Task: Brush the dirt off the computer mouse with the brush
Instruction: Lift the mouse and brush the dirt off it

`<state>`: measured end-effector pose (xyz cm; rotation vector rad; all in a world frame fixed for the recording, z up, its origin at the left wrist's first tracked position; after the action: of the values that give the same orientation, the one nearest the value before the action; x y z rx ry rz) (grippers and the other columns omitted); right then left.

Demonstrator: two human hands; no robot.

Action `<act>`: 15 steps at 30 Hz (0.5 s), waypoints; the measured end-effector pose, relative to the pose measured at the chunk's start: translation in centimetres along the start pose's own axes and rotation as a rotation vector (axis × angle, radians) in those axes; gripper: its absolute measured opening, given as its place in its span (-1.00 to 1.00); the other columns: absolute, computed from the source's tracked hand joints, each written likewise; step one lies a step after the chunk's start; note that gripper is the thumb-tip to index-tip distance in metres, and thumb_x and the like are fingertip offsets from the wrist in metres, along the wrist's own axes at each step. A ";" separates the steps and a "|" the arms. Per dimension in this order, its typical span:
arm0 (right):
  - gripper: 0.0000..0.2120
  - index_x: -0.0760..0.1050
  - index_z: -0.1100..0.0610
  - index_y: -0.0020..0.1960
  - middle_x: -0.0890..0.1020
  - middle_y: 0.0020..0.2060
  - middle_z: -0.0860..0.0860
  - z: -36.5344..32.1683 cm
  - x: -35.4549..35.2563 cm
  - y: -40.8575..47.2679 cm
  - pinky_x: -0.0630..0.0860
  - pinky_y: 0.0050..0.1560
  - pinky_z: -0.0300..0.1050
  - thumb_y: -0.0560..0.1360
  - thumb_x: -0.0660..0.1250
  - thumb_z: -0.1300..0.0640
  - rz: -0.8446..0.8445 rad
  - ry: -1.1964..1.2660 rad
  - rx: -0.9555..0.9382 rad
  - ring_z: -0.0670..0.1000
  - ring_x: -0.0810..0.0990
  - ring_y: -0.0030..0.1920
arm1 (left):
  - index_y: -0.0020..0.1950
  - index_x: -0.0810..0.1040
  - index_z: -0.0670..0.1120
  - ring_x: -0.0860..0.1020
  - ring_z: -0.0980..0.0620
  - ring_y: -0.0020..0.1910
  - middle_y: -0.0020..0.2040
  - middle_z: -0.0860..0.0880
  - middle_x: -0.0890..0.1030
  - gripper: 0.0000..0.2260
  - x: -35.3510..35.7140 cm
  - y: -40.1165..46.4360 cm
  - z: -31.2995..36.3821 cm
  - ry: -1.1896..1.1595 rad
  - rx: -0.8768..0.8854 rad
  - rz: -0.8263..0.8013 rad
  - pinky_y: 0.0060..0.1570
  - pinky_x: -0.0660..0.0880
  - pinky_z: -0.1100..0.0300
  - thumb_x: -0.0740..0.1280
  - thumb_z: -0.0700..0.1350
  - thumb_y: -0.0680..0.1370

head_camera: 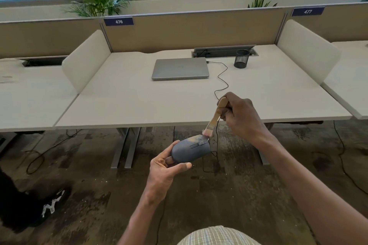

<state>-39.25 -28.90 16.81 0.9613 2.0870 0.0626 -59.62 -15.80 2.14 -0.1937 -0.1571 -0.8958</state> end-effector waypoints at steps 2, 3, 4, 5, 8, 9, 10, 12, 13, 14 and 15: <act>-0.77 0.49 0.18 -0.04 0.67 -0.18 0.07 -0.1 -0.4 0.0 0.66 -0.14 0.00 0.51 0.23 0.49 0.022 0.016 -0.002 0.01 0.69 -0.14 | 0.39 0.58 -0.04 0.69 -0.12 0.21 0.19 -0.07 0.71 -0.24 -0.1 0.0 0.0 -0.005 -0.005 0.005 0.03 0.68 0.17 0.67 -0.14 0.19; -0.78 0.50 0.19 -0.04 0.67 -0.18 0.06 -0.3 -0.4 -0.1 0.66 -0.15 -0.01 0.51 0.24 0.48 0.021 0.024 -0.006 -0.02 0.69 -0.16 | 0.39 0.58 -0.04 0.68 -0.12 0.21 0.20 -0.08 0.70 -0.23 0.0 0.0 -0.1 -0.006 -0.005 0.003 0.03 0.68 0.17 0.67 -0.14 0.18; -0.78 0.50 0.18 -0.04 0.67 -0.19 0.06 -0.4 -0.4 -0.1 0.66 -0.16 -0.05 0.52 0.25 0.47 0.012 0.029 -0.006 -0.09 0.67 -0.19 | 0.39 0.58 -0.05 0.68 -0.12 0.21 0.21 -0.08 0.70 -0.23 0.0 0.0 -0.1 -0.006 -0.004 -0.001 0.03 0.68 0.17 0.67 -0.14 0.18; -0.79 0.50 0.17 -0.05 0.67 -0.19 0.05 -0.5 -0.2 -0.2 0.65 -0.17 -0.10 0.53 0.26 0.46 -0.001 0.031 -0.003 -0.16 0.66 -0.22 | 0.40 0.58 -0.06 0.68 -0.13 0.22 0.21 -0.09 0.70 -0.23 0.0 0.0 -0.1 -0.006 -0.002 -0.007 0.03 0.68 0.17 0.67 -0.14 0.18; -0.78 0.48 0.13 -0.05 0.66 -0.19 0.04 -0.3 0.3 -0.3 0.51 -0.25 -0.36 0.54 0.27 0.44 -0.017 -0.005 0.012 -0.24 0.60 -0.25 | 0.40 0.58 -0.05 0.68 -0.14 0.22 0.23 -0.10 0.68 -0.23 0.2 0.0 -0.1 0.002 0.004 -0.021 0.04 0.68 0.14 0.68 -0.14 0.18; -0.79 0.48 0.14 -0.04 0.65 -0.21 0.02 -0.2 0.3 -0.3 0.46 -0.28 -0.42 0.54 0.27 0.43 -0.003 -0.023 0.017 -0.26 0.58 -0.26 | 0.39 0.59 -0.05 0.68 -0.14 0.22 0.22 -0.10 0.69 -0.23 0.2 0.0 -0.1 0.003 0.001 -0.024 0.03 0.68 0.14 0.68 -0.14 0.18; -0.81 0.49 0.15 -0.04 0.64 -0.22 0.01 -0.1 0.2 -0.4 0.43 -0.30 -0.45 0.54 0.28 0.43 0.020 -0.036 0.022 -0.26 0.57 -0.26 | 0.39 0.59 -0.04 0.69 -0.13 0.21 0.20 -0.09 0.70 -0.24 0.2 0.0 -0.1 0.001 -0.004 -0.027 0.03 0.69 0.14 0.67 -0.14 0.18; -0.84 0.51 0.18 -0.02 0.65 -0.22 0.00 -0.2 -0.3 -0.4 0.45 -0.30 -0.44 0.54 0.30 0.42 0.047 -0.032 0.022 -0.24 0.58 -0.25 | 0.38 0.58 -0.03 0.70 -0.13 0.19 0.18 -0.09 0.72 -0.24 0.2 -0.1 -0.2 -0.005 -0.012 -0.029 0.02 0.69 0.15 0.67 -0.15 0.18; -0.84 0.51 0.19 -0.01 0.66 -0.20 0.01 -0.4 -0.4 -0.5 0.49 -0.27 -0.41 0.54 0.30 0.42 0.043 -0.018 0.016 -0.22 0.60 -0.24 | 0.39 0.57 -0.03 0.70 -0.13 0.19 0.19 -0.09 0.72 -0.23 0.2 -0.1 -0.2 -0.006 -0.012 -0.029 0.03 0.69 0.14 0.67 -0.15 0.18; -0.84 0.51 0.18 -0.01 0.67 -0.19 0.02 -0.5 -0.4 -0.6 0.52 -0.25 -0.37 0.54 0.30 0.42 0.028 -0.002 0.010 -0.21 0.61 -0.23 | 0.39 0.57 -0.03 0.69 -0.14 0.19 0.20 -0.10 0.71 -0.23 0.1 -0.1 -0.3 -0.008 -0.011 -0.029 0.04 0.69 0.13 0.67 -0.15 0.19; -0.84 0.51 0.18 -0.01 0.67 -0.19 0.02 -0.6 -0.3 -0.7 0.53 -0.25 -0.34 0.54 0.30 0.41 0.009 0.007 0.006 -0.21 0.61 -0.23 | 0.39 0.57 -0.03 0.69 -0.14 0.20 0.21 -0.11 0.71 -0.23 0.1 0.0 -0.3 -0.009 -0.009 -0.030 0.05 0.69 0.13 0.67 -0.15 0.19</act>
<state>-39.97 -29.39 17.17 0.9751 2.0907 0.0642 -59.58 -15.95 1.90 -0.2045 -0.1649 -0.9258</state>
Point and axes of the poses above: each hand's wrist, its own y-axis towards the middle knuckle, its own x-axis out of the palm, z = x × y, the point moved 4 cm from there along y, towards the middle knuckle
